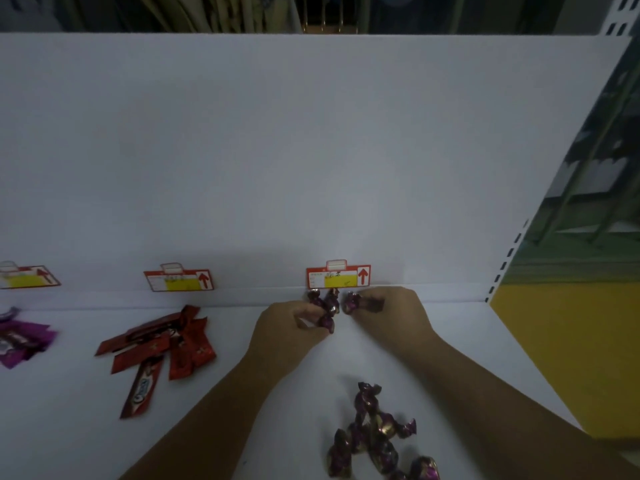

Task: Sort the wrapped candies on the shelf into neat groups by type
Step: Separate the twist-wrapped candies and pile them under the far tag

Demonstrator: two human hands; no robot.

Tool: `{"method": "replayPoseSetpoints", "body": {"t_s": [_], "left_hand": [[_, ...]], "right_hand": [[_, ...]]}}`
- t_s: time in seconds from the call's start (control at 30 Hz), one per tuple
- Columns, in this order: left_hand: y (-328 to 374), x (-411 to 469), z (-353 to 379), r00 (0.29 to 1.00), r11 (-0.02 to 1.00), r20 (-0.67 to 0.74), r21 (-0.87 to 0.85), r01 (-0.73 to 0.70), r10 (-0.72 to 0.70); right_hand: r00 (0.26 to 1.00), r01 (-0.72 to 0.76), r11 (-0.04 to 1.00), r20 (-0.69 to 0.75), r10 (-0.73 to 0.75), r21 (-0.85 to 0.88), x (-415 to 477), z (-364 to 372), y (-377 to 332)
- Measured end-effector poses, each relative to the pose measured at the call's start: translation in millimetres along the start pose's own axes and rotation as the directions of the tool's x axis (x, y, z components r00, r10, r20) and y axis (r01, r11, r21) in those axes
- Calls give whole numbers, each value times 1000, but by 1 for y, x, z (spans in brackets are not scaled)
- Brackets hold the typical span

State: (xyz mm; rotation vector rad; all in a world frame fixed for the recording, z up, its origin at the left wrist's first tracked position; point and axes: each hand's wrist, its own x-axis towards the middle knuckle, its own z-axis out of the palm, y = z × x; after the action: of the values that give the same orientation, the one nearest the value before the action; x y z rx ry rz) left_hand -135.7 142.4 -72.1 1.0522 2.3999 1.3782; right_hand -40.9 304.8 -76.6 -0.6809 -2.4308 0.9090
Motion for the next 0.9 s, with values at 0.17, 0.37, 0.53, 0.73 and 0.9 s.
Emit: {"method": "replayPoseSetpoints", "body": {"t_s": [0.17, 0.37, 0.53, 0.73, 0.9], "left_hand": [[1, 0, 3, 1000, 1000, 5, 19, 4, -4], [11, -2, 2, 998, 999, -57, -47, -26, 23], [22, -4, 11, 998, 998, -55, -52, -28, 25], [12, -8, 11, 998, 976, -49, 217, -22, 34], [7, -2, 6, 983, 910, -186, 410, 67, 12]], "right_hand": [[999, 10, 994, 52, -16, 107, 1, -2, -2], [995, 100, 979, -27, -96, 176, -9, -23, -4], [962, 149, 984, 216, -167, 96, -15, -17, -10], [992, 76, 990, 112, -63, -117, -6, -29, 6], [995, 33, 986, 93, -18, -165, -4, -28, 9]]}}
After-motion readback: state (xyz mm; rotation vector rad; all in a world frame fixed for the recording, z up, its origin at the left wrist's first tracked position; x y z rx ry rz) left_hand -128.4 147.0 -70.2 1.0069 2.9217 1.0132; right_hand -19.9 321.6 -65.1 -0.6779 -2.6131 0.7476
